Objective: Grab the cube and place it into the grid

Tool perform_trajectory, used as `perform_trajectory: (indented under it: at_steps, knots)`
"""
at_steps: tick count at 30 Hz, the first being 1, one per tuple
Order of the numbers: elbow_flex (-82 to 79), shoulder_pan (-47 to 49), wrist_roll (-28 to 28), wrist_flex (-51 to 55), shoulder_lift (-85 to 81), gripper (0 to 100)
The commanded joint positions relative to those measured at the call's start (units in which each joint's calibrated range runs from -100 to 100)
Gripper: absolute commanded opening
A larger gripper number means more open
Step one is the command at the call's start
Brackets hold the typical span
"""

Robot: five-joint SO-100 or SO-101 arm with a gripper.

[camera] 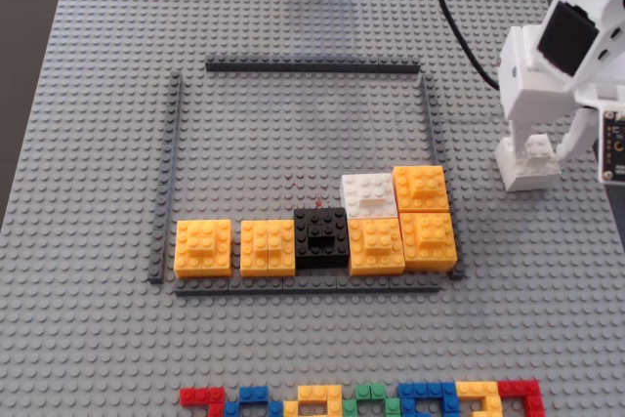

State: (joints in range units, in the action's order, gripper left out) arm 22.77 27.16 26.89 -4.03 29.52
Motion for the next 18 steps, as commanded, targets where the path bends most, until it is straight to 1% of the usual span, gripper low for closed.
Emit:
perform_trajectory:
  at_steps: [1,6,18]
  knots:
    - [0.7,-0.8,0.1,-0.2,-2.9,9]
    - [0.9,-0.8,0.3,-0.1,-2.9,4]
    - [2.7,-1.1,1.1,2.0,-4.3,2]
